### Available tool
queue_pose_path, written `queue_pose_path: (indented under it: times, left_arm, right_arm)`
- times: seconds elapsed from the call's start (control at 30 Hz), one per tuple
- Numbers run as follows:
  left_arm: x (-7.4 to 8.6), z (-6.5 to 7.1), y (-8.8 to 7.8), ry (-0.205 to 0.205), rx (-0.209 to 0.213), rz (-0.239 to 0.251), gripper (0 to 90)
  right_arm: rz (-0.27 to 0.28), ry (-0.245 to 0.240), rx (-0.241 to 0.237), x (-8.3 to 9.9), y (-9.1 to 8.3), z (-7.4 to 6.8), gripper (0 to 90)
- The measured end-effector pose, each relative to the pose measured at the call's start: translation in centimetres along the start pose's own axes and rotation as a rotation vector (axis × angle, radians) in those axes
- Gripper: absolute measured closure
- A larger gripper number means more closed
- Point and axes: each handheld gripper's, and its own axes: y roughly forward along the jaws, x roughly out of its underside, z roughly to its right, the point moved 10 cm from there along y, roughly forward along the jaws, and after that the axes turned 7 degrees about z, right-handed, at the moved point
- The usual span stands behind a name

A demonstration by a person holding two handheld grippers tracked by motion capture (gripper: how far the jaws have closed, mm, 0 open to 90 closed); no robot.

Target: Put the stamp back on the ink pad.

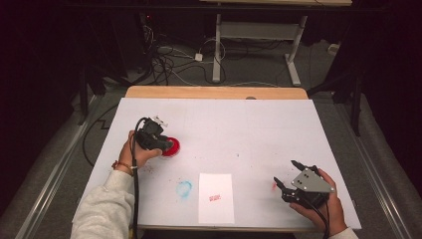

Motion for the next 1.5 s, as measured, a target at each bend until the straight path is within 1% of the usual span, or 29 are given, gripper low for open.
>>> queue_pose_path:
  times: [0.1,0.17,0.23,0.33,0.4,0.53,0.67,0.8,0.87,0.93,1.0,1.13,1.17,1.23,1.27,1.3,1.33,1.43,1.5]
  left_arm:
    - [-0.4,0.3,-0.4,0.015,-0.006,0.029,59.7]
    - [-0.7,0.6,-0.7,0.035,-0.001,0.052,59.5]
    - [-1.1,0.8,-1.0,0.056,-0.015,0.076,58.0]
    - [-1.5,1.0,-1.4,0.058,-0.022,0.110,57.3]
    - [-1.7,1.1,-1.7,0.060,-0.034,0.130,53.3]
    - [-2.2,1.4,-2.1,0.064,-0.046,0.171,49.6]
    - [-2.5,1.7,-2.3,0.080,-0.068,0.202,43.3]
    - [-2.9,2.2,-2.6,0.092,-0.063,0.246,37.6]
    - [-3.2,2.5,-2.7,0.096,-0.060,0.272,33.7]
    - [-3.3,2.7,-2.7,0.107,-0.065,0.285,30.2]
    - [-3.5,3.0,-2.7,0.112,-0.060,0.305,26.2]
    - [-3.8,3.4,-2.8,0.123,-0.061,0.343,21.8]
    - [-3.8,3.5,-2.8,0.125,-0.059,0.350,21.0]
    - [-3.9,3.7,-2.7,0.131,-0.076,0.370,20.2]
    - [-4.0,3.8,-2.6,0.129,-0.075,0.384,19.5]
    - [-3.9,3.9,-2.5,0.137,-0.072,0.384,19.5]
    - [-3.9,4.1,-2.4,0.143,-0.078,0.391,19.3]
    - [-4.1,4.5,-2.3,0.148,-0.082,0.425,18.3]
    - [-4.2,4.8,-2.2,0.156,-0.095,0.446,18.2]
  right_arm:
    - [0.002,-0.002,0.000,0.0,0.0,0.0,27.2]
    - [0.003,-0.002,0.000,-0.1,-0.1,0.0,27.2]
    - [0.005,-0.001,0.001,-0.1,-0.1,0.0,27.3]
    - [0.006,-0.001,0.000,-0.1,-0.1,0.0,27.3]
    - [0.005,-0.002,0.000,-0.1,-0.1,0.0,27.3]
    - [0.008,-0.002,0.000,-0.2,-0.2,0.0,27.3]
    - [0.008,0.000,-0.001,-0.2,-0.2,0.0,27.4]
    - [0.010,0.001,-0.002,-0.2,-0.2,0.0,27.4]
    - [0.010,0.002,-0.002,-0.2,-0.2,0.0,27.4]
    - [0.010,0.001,-0.001,-0.2,-0.2,0.0,27.4]
    - [0.011,0.002,-0.002,-0.3,-0.2,-0.1,27.4]
    - [0.012,0.002,-0.005,-0.3,-0.2,-0.1,27.4]
    - [0.011,0.000,-0.006,-0.3,-0.2,-0.1,27.4]
    - [0.012,0.002,-0.006,-0.3,-0.2,-0.2,27.4]
    - [0.012,0.002,-0.006,-0.3,-0.2,-0.1,27.4]
    - [0.012,0.002,-0.004,-0.3,-0.2,-0.1,27.4]
    - [0.012,0.003,-0.004,-0.3,-0.2,-0.1,27.4]
    - [0.012,0.002,-0.005,-0.3,-0.2,-0.1,27.3]
    - [0.013,0.002,-0.006,-0.3,-0.2,-0.1,27.3]
